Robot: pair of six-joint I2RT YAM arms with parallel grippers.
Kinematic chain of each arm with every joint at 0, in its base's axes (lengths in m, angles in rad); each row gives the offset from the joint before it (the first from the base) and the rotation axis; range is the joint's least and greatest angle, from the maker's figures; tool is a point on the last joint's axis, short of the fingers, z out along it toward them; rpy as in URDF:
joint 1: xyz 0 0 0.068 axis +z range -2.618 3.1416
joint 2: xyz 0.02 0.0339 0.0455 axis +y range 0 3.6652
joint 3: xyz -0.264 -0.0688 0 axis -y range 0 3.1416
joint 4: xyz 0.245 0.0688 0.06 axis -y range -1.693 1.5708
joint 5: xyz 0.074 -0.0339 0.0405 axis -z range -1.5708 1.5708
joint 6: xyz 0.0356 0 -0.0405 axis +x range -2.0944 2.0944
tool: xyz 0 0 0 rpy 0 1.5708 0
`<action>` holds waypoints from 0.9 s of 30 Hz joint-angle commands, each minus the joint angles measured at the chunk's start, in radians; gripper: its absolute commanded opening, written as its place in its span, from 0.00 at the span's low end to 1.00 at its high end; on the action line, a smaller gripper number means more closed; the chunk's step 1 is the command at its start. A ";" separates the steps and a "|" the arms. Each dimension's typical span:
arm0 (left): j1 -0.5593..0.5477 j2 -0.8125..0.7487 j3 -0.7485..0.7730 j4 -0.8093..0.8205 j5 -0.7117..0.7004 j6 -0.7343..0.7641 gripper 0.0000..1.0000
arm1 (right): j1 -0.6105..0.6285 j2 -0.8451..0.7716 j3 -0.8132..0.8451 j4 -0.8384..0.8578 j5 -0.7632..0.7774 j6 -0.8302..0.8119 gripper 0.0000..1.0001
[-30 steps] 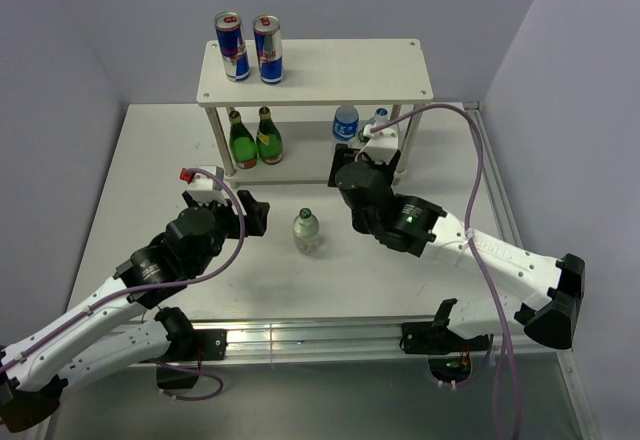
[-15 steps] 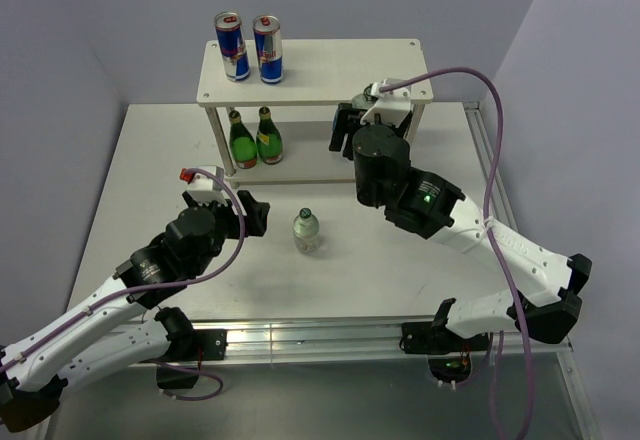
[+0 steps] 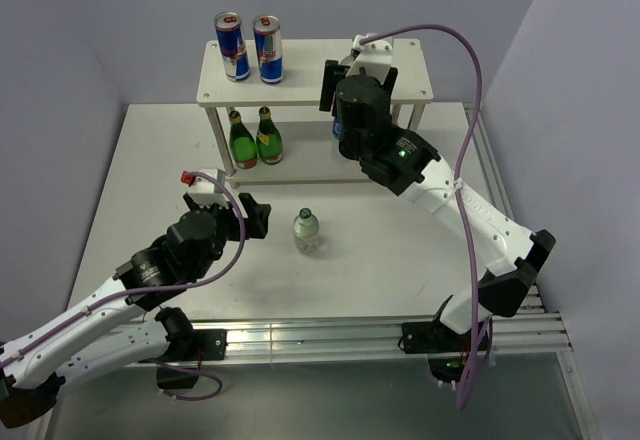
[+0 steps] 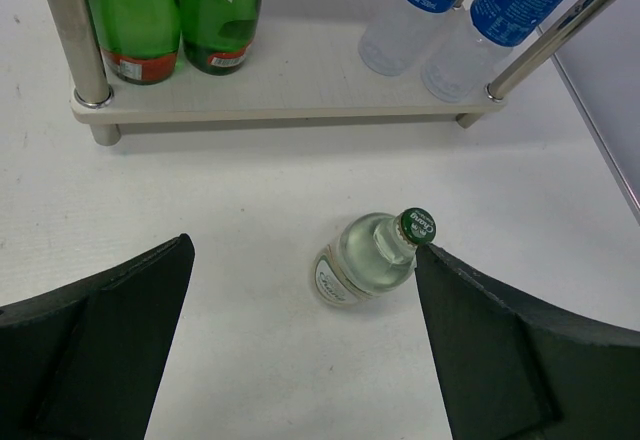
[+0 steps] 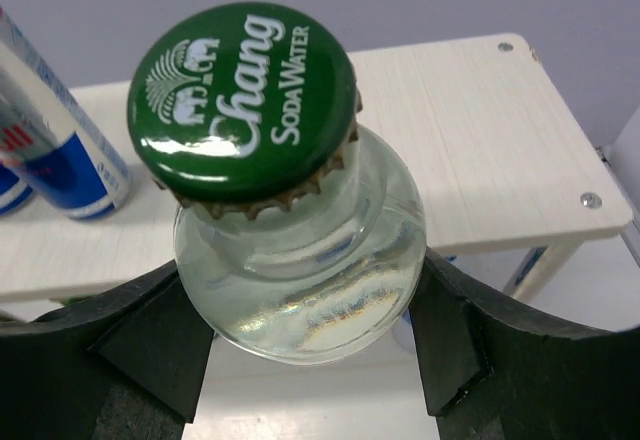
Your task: Place and organize the beverage onto the shelf
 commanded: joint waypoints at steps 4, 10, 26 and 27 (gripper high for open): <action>-0.032 -0.016 0.006 -0.003 -0.055 0.002 0.99 | -0.045 0.017 0.162 0.137 -0.038 -0.032 0.00; -0.051 -0.014 0.008 -0.012 -0.072 -0.001 0.99 | -0.082 0.101 0.253 0.104 -0.082 -0.015 0.00; -0.080 -0.006 0.020 -0.035 -0.104 -0.007 0.99 | -0.206 0.301 0.504 -0.073 -0.200 0.061 0.00; -0.081 -0.008 0.020 -0.035 -0.107 -0.006 0.99 | -0.208 0.304 0.506 -0.077 -0.203 0.066 0.00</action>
